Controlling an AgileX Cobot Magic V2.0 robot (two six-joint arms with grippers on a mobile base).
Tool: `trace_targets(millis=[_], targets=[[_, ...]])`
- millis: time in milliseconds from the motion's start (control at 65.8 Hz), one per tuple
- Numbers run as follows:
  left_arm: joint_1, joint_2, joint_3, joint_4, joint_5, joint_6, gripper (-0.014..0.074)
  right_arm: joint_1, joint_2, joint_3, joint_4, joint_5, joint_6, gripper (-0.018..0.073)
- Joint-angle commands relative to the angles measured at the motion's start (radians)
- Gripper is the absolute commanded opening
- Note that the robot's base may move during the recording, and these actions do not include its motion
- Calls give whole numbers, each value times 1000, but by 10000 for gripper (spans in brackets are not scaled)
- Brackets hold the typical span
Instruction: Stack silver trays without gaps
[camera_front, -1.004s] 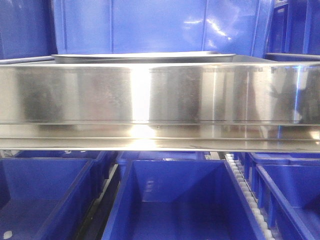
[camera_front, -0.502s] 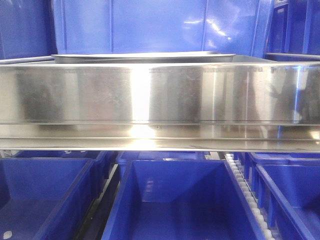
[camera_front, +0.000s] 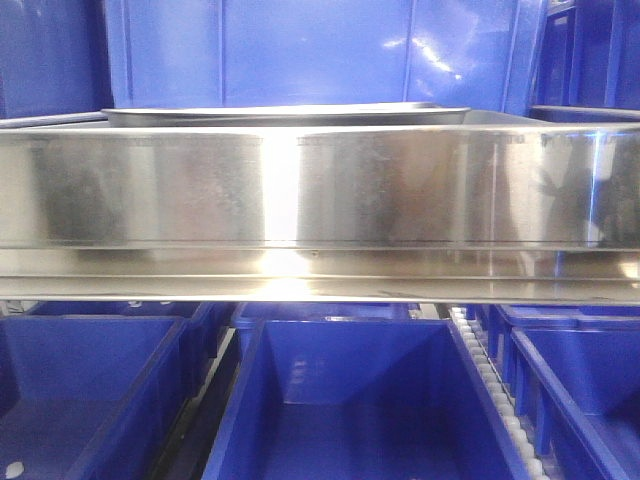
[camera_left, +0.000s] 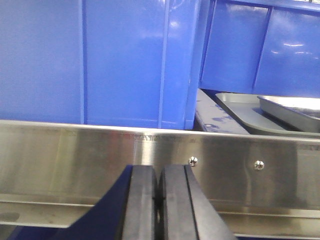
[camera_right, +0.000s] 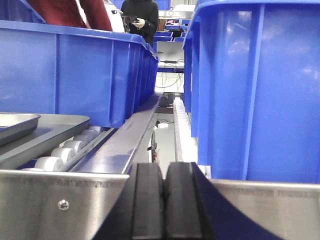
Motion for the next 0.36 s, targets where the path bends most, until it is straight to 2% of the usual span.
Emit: trace_targets(millis=[0,350], targets=[[3,-6,-2,-3,-12,4,-10,-3,-4,0,-7,-25,3,-79],[3,-6,-2,-3,-12,4,-10,-3,-4,0,-7,-25,3,-79]])
